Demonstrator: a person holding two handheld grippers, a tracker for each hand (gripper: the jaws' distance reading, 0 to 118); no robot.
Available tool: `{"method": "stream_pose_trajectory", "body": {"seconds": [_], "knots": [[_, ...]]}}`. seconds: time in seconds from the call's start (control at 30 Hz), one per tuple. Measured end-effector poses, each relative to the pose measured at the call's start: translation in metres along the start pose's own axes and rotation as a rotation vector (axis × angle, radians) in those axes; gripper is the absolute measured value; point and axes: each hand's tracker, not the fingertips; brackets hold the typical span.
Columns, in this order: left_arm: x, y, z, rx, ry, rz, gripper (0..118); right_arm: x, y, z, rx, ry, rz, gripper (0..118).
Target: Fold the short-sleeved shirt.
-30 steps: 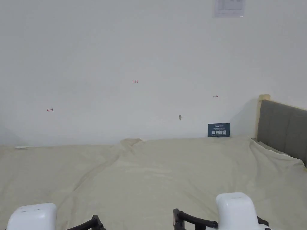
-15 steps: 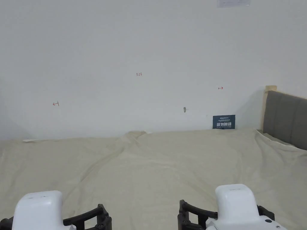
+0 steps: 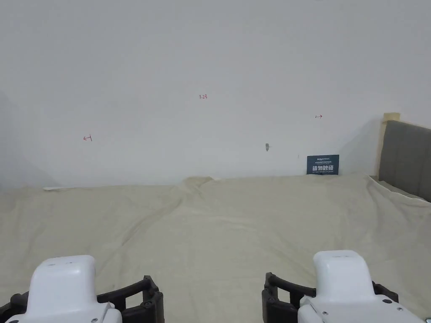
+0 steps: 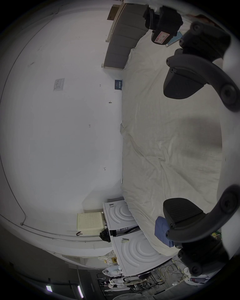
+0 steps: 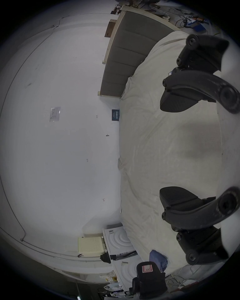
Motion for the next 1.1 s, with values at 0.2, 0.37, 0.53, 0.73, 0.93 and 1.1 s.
{"method": "stream_pose_trajectory", "body": {"seconds": [0.2, 0.37, 0.53, 0.73, 0.93, 1.1], "knots": [[0.001, -0.001, -0.002, -0.005, -0.003, 0.003, 118, -0.003, -0.007, 0.003, 0.035, -0.006, 0.038, 96], [0.003, -0.004, -0.001, 0.008, -0.004, -0.005, 118, -0.003, -0.005, 0.005, 0.062, -0.001, 0.029, 96], [0.004, -0.005, -0.001, 0.021, 0.002, -0.013, 118, -0.003, -0.006, 0.006, 0.087, -0.032, 0.041, 96], [0.006, -0.007, -0.004, 0.014, 0.004, -0.023, 118, 0.002, -0.006, 0.004, 0.074, -0.005, -0.002, 96], [0.004, -0.009, -0.004, 0.012, 0.006, -0.018, 118, 0.002, -0.004, 0.008, 0.084, -0.007, -0.004, 96], [0.004, -0.010, -0.003, 0.020, 0.009, -0.016, 118, -0.001, -0.006, 0.007, 0.080, -0.013, 0.011, 96]]}}
